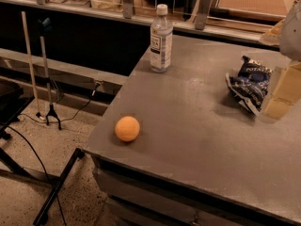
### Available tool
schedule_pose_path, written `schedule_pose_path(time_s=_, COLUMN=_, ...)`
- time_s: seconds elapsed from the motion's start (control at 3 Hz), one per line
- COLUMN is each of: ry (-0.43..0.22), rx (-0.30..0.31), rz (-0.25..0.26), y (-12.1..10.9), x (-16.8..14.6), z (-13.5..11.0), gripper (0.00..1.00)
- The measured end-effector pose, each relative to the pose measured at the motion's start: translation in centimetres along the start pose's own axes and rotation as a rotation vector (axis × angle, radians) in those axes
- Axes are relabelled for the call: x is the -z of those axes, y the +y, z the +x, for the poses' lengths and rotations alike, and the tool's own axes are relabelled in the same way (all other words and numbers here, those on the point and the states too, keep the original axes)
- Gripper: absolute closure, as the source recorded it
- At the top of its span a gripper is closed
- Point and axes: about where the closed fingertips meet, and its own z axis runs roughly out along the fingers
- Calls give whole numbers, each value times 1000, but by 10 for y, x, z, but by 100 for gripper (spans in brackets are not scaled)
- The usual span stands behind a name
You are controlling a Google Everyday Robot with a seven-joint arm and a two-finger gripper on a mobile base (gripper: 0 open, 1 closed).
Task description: Move blue chip bag near blue plastic bottle
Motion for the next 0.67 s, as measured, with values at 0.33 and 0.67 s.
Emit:
schedule_pose_path(time_s=0.33, ry=0, rx=0, rz=0, y=0, x=0, z=0, gripper=0)
schedule_pose_path(time_s=0.67, ry=-4, rx=29, rz=5, y=-5, x=0, z=3, gripper=0)
